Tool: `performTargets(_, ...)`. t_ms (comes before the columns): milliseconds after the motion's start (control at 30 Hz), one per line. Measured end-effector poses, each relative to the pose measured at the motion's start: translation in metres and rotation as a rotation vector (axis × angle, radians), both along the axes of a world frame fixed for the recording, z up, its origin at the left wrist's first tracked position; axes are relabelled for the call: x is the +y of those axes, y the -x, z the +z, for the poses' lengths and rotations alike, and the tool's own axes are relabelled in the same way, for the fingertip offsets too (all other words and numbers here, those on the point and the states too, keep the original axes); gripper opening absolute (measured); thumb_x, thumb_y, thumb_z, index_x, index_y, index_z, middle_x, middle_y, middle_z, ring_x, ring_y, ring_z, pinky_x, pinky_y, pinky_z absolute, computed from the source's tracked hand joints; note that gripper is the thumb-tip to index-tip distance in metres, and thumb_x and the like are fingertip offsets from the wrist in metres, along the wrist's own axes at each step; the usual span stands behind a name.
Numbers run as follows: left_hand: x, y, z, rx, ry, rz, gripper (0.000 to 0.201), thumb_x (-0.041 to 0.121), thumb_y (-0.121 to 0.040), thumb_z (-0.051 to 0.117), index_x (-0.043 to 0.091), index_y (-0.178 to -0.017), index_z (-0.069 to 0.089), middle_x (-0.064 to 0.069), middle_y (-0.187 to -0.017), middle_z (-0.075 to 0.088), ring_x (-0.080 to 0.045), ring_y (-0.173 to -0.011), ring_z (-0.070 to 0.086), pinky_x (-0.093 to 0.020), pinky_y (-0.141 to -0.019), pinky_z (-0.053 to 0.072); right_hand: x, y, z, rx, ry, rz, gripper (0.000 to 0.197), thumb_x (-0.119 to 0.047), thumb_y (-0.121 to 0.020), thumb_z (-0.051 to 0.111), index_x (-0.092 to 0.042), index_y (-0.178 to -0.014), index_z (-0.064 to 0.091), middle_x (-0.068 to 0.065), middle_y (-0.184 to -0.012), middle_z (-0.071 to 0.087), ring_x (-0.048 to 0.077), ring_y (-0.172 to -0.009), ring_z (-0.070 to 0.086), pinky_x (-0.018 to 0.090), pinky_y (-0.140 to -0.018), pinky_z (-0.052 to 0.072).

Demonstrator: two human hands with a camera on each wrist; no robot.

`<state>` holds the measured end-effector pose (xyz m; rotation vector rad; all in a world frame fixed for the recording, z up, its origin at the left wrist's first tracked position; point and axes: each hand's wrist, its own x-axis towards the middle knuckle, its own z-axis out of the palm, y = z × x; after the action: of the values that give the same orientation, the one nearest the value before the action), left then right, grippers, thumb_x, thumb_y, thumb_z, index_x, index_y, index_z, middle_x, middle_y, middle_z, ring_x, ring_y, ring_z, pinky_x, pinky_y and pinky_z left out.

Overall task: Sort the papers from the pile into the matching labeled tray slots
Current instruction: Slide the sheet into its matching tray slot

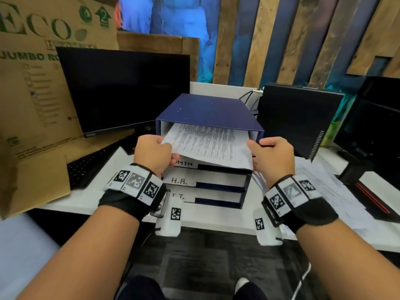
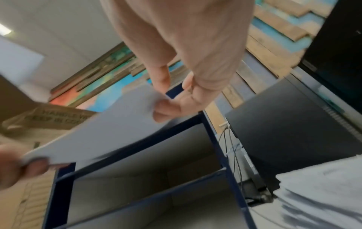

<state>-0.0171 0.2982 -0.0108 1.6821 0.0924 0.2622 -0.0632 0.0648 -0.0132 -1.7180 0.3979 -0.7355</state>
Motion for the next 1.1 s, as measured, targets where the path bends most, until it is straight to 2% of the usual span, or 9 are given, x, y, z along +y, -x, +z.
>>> performTargets(67, -0.004, -0.010, 0.002, -0.017, 0.048, 0.042, 0.019, -0.001, -0.093, 0.046, -0.001, -0.097, 0.064, -0.007, -0.059, 0.065, -0.009, -0.043, 0.059, -0.024, -0.048, 0.050, 0.004, 0.010, -0.002, -0.066, 0.089, -0.024, 0.036, -0.043, -0.071, 0.084, -0.028, -0.096, 0.061, -0.005, -0.090, 0.071, 0.014, -0.080, 0.069, 0.040, -0.078, 0.060)
performTargets(167, -0.008, -0.023, 0.004, -0.012, 0.098, 0.080, 0.020, 0.000, -0.092, 0.047, -0.004, -0.101, 0.063, -0.007, -0.057, 0.066, -0.012, -0.042, 0.059, -0.023, -0.048, 0.047, 0.010, 0.019, 0.000, -0.037, 0.597, -0.024, 0.048, -0.043, -0.071, 0.088, -0.030, -0.112, 0.066, -0.012, -0.116, 0.059, 0.010, -0.102, 0.053, 0.023, -0.085, 0.046)
performTargets(267, -0.010, -0.031, 0.007, 0.011, 0.194, 0.082, 0.020, 0.000, -0.092, 0.048, -0.005, -0.105, 0.063, -0.007, -0.054, 0.067, -0.013, -0.040, 0.058, -0.021, -0.045, 0.048, 0.018, 0.006, -0.002, 0.016, 1.023, 0.067, 0.046, -0.034, -0.078, 0.084, -0.029, -0.122, 0.069, -0.010, -0.127, 0.062, 0.018, -0.120, 0.051, 0.037, -0.103, 0.044)
performTargets(367, -0.008, -0.025, 0.010, -0.015, 0.107, 0.095, 0.018, 0.013, -0.093, 0.055, 0.001, -0.098, 0.067, -0.005, -0.054, 0.067, -0.013, -0.045, 0.061, -0.029, -0.055, 0.058, 0.025, -0.014, -0.003, 0.061, 1.199, 0.066, 0.028, -0.009, -0.088, 0.072, -0.025, -0.110, 0.076, -0.001, -0.105, 0.074, 0.026, -0.101, 0.067, 0.040, -0.088, 0.056)
performTargets(533, -0.008, 0.006, 0.006, -0.357, -0.808, 0.407, 0.024, 0.049, -0.095, 0.054, 0.028, -0.095, 0.065, 0.006, -0.078, 0.065, -0.020, -0.072, 0.058, -0.028, -0.061, 0.042, 0.027, -0.031, 0.010, 0.207, 1.199, 0.050, 0.046, 0.001, -0.093, 0.057, -0.028, -0.127, 0.067, 0.007, -0.103, 0.072, 0.031, -0.094, 0.067, 0.036, -0.079, 0.055)
performTargets(633, -0.024, -0.005, -0.010, -0.659, -1.021, 0.198, 0.023, 0.035, -0.097, 0.054, 0.025, -0.107, 0.071, 0.006, -0.099, 0.067, -0.023, -0.090, 0.057, -0.035, -0.072, 0.048, 0.031, -0.039, 0.017, 0.264, 1.272, 0.100, 0.040, 0.002, -0.091, 0.052, -0.020, -0.121, 0.066, 0.009, -0.099, 0.068, 0.033, -0.089, 0.065, 0.036, -0.076, 0.052)
performTargets(767, -0.038, -0.028, -0.023, -0.572, -1.302, -0.015, 0.042, 0.040, -0.099, 0.033, 0.027, -0.133, 0.053, 0.005, -0.128, 0.057, -0.025, -0.115, 0.048, -0.044, -0.100, 0.041, 0.031, -0.039, 0.022, 0.332, 1.369, 0.127, 0.029, -0.006, -0.093, 0.051, -0.015, -0.117, 0.064, 0.011, -0.105, 0.068, 0.033, -0.096, 0.065, 0.039, -0.081, 0.051)
performTargets(967, -0.044, -0.038, -0.030, -0.456, -1.402, -0.072, 0.055, 0.045, -0.100, 0.010, 0.031, -0.140, 0.044, 0.006, -0.142, 0.052, -0.024, -0.134, 0.043, -0.050, -0.114, 0.024, 0.030, -0.033, 0.019, 0.333, 1.419, 0.167, 0.024, -0.021, -0.101, 0.042, -0.014, -0.108, 0.064, 0.008, -0.109, 0.066, 0.032, -0.100, 0.062, 0.039, -0.082, 0.046)
performTargets(1100, -0.045, -0.042, -0.022, -0.432, -1.376, -0.069, 0.050, 0.042, -0.101, 0.016, 0.027, -0.134, 0.051, 0.002, -0.133, 0.060, -0.027, -0.123, 0.052, -0.050, -0.114, 0.024, 0.023, -0.036, 0.014, 0.368, 1.130, 0.356, 0.027, -0.031, -0.105, 0.040, -0.014, -0.097, 0.060, 0.005, -0.099, 0.063, 0.029, -0.099, 0.062, 0.036, -0.079, 0.047)
